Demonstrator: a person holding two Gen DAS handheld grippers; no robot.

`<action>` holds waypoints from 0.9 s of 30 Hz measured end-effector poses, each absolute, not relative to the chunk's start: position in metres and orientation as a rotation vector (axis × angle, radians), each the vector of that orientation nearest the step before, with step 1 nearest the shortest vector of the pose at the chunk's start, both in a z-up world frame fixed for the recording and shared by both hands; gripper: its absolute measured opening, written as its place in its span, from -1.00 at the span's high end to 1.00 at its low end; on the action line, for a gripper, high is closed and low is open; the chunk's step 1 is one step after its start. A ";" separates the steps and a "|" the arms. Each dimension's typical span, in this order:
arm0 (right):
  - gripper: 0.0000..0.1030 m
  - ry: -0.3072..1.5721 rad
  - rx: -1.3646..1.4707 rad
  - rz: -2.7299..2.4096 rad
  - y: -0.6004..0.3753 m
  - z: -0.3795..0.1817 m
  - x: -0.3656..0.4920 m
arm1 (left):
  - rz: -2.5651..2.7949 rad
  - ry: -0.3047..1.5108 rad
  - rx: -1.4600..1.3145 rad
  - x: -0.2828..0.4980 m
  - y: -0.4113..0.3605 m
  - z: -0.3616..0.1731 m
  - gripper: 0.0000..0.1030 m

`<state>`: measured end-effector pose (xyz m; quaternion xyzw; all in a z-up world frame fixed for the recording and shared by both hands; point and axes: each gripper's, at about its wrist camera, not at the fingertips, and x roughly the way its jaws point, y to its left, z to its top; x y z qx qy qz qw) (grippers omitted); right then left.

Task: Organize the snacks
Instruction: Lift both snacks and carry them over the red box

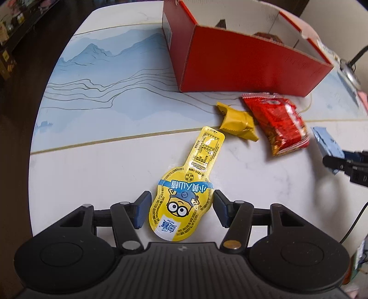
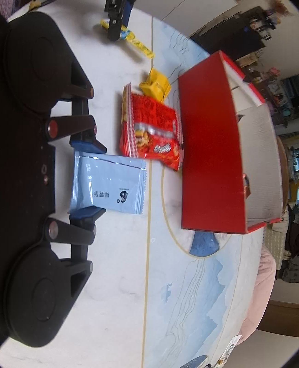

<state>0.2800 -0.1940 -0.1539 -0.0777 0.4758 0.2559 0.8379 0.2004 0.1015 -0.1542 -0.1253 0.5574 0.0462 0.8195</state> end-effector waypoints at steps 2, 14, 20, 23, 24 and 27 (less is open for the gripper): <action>0.09 0.991 -0.153 0.548 -0.194 -0.147 0.275 | 0.103 1.177 -0.290 0.197 0.101 -0.148 -0.12; 0.09 0.879 -0.118 0.615 -0.185 -0.094 0.259 | 0.059 1.070 -0.327 0.197 0.086 -0.089 -0.12; 0.09 0.816 -0.125 0.634 -0.176 -0.066 0.274 | 0.057 0.989 -0.295 0.212 0.081 -0.057 -0.12; 0.09 0.788 -0.130 0.635 -0.172 -0.054 0.284 | 0.067 0.951 -0.270 0.222 0.078 -0.042 -0.12; 0.09 0.778 -0.134 0.636 -0.171 -0.050 0.289 | 0.071 0.941 -0.268 0.227 0.078 -0.038 -0.12; 0.09 0.753 -0.150 0.627 -0.166 -0.041 0.299 | 0.080 0.918 -0.255 0.240 0.076 -0.028 -0.12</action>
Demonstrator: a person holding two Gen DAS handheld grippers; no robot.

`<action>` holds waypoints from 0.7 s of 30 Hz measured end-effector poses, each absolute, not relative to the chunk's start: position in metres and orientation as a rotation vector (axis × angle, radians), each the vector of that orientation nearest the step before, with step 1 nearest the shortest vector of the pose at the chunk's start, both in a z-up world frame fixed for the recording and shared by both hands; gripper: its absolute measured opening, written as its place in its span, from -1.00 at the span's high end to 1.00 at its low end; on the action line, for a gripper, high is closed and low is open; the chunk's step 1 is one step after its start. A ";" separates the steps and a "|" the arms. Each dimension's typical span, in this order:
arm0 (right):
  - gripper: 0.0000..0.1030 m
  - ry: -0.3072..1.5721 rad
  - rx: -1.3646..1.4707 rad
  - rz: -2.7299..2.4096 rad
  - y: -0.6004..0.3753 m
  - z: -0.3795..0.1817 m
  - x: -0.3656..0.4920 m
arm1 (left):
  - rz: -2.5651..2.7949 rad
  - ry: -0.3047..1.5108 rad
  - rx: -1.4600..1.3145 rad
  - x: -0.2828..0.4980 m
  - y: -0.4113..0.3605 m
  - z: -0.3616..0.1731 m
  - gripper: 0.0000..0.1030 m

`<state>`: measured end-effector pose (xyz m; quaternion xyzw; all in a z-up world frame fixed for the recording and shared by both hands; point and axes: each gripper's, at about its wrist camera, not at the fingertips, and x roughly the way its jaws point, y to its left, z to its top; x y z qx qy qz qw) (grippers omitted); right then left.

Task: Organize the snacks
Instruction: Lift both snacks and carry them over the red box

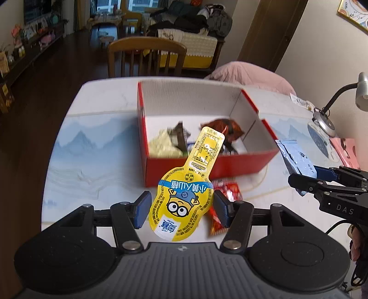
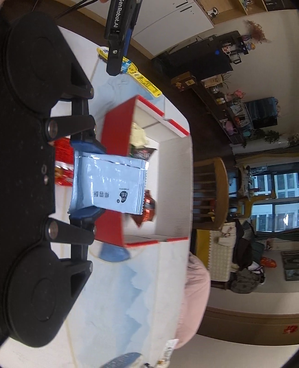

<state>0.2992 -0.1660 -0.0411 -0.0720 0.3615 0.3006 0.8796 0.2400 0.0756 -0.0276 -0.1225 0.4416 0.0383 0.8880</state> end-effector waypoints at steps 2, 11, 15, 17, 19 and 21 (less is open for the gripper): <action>0.09 0.739 -0.156 0.627 -0.163 -0.036 0.307 | 0.086 0.905 -0.243 0.249 0.074 -0.022 -0.12; 0.09 0.716 -0.170 0.627 -0.150 -0.026 0.348 | 0.115 0.883 -0.215 0.295 0.073 -0.006 -0.12; 0.09 0.728 -0.182 0.625 -0.144 -0.029 0.368 | 0.137 0.895 -0.198 0.318 0.077 -0.007 -0.12; 0.09 0.737 -0.190 0.627 -0.143 -0.031 0.377 | 0.153 0.909 -0.198 0.331 0.080 -0.010 -0.12; 0.09 0.750 -0.193 0.626 -0.139 -0.034 0.384 | 0.160 0.926 -0.199 0.341 0.083 -0.015 -0.12; 0.09 0.764 -0.199 0.628 -0.136 -0.039 0.390 | 0.166 0.943 -0.196 0.352 0.085 -0.020 -0.12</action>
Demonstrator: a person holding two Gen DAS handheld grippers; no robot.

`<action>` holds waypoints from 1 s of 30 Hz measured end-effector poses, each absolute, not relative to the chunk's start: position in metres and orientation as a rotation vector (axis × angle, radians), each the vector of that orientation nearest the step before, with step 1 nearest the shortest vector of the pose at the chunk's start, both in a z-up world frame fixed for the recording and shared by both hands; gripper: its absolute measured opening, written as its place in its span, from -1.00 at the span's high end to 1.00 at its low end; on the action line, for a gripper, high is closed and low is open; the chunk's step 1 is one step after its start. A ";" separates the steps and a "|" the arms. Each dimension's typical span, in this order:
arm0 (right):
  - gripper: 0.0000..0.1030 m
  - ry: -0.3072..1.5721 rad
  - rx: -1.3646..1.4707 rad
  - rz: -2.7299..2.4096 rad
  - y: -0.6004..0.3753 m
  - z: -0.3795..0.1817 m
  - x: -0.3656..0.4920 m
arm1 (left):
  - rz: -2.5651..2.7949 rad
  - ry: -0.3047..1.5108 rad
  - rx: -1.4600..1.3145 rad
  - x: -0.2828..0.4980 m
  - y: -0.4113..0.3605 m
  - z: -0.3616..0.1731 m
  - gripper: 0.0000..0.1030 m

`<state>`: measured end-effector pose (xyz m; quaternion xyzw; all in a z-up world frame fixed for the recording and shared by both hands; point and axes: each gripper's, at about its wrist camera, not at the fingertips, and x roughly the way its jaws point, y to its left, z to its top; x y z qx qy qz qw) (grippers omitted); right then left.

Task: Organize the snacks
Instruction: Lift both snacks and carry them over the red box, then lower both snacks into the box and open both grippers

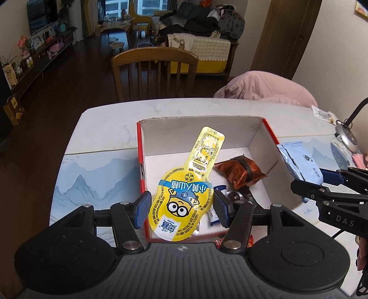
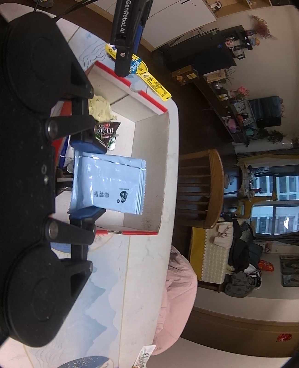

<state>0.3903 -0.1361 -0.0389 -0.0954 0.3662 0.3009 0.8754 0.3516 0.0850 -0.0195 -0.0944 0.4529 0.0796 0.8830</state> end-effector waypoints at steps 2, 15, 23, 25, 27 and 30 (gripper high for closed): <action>0.09 0.780 -0.208 0.630 -0.133 -0.045 0.398 | 0.176 0.960 -0.185 0.362 0.085 -0.025 -0.12; 0.09 0.884 -0.265 0.655 -0.112 -0.087 0.432 | 0.200 1.072 -0.120 0.405 0.079 -0.068 -0.12; 0.09 0.923 -0.306 0.686 -0.100 -0.105 0.441 | 0.198 1.130 -0.080 0.417 0.072 -0.090 -0.12; 0.09 0.929 -0.315 0.688 -0.097 -0.109 0.443 | 0.201 1.143 -0.075 0.419 0.071 -0.095 -0.12; 0.09 0.939 -0.320 0.688 -0.096 -0.113 0.444 | 0.202 1.154 -0.069 0.421 0.071 -0.099 -0.12; 0.09 0.951 -0.329 0.693 -0.094 -0.117 0.444 | 0.197 1.169 -0.059 0.422 0.069 -0.104 -0.12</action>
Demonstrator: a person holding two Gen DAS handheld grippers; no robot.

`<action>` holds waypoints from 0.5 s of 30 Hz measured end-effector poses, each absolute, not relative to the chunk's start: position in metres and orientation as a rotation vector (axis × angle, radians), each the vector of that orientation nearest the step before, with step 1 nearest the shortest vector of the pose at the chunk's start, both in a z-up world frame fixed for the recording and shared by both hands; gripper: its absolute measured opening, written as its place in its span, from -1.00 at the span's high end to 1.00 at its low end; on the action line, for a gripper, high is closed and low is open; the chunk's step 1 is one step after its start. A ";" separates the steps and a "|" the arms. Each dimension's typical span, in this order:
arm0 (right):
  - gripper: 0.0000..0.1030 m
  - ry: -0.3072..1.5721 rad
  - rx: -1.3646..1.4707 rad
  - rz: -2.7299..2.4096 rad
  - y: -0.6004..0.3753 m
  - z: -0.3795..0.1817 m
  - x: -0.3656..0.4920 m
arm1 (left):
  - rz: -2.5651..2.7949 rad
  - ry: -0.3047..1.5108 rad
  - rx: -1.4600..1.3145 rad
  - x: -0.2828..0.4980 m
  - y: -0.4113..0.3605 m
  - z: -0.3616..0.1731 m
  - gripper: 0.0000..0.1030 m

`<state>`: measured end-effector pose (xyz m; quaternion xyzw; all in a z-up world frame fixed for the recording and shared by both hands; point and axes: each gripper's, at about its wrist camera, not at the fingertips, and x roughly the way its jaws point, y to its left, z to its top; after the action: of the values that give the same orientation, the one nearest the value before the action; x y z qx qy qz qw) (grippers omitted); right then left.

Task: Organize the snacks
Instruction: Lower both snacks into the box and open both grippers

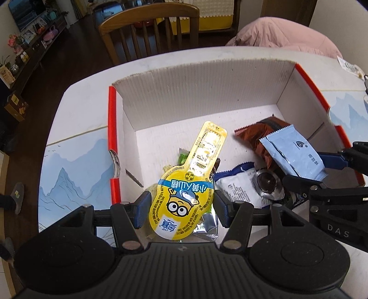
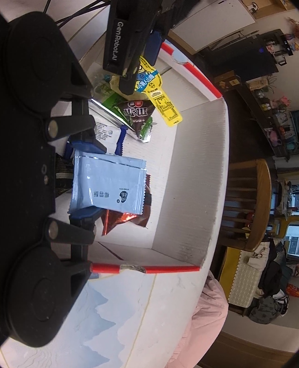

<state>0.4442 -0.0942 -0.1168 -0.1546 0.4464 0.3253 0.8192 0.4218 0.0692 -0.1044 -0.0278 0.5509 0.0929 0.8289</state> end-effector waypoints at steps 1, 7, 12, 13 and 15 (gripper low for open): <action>0.09 0.954 -0.333 0.694 -0.093 -0.119 0.444 | 0.198 1.174 -0.053 0.422 0.068 -0.106 -0.10; 0.09 0.969 -0.344 0.691 -0.091 -0.124 0.445 | 0.193 1.186 -0.032 0.422 0.066 -0.111 -0.09; 0.08 0.976 -0.353 0.688 -0.090 -0.127 0.444 | 0.193 1.183 -0.037 0.421 0.066 -0.111 -0.09; 0.08 0.979 -0.353 0.688 -0.090 -0.127 0.444 | 0.193 1.181 -0.039 0.421 0.066 -0.111 -0.09; 0.08 0.976 -0.359 0.687 -0.089 -0.127 0.443 | 0.189 1.175 -0.044 0.419 0.066 -0.110 -0.09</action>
<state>0.4435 -0.0888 -0.1271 -0.1683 0.4571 0.3217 0.8120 0.4192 0.0663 -0.1100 -0.0208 0.5535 0.0889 0.8278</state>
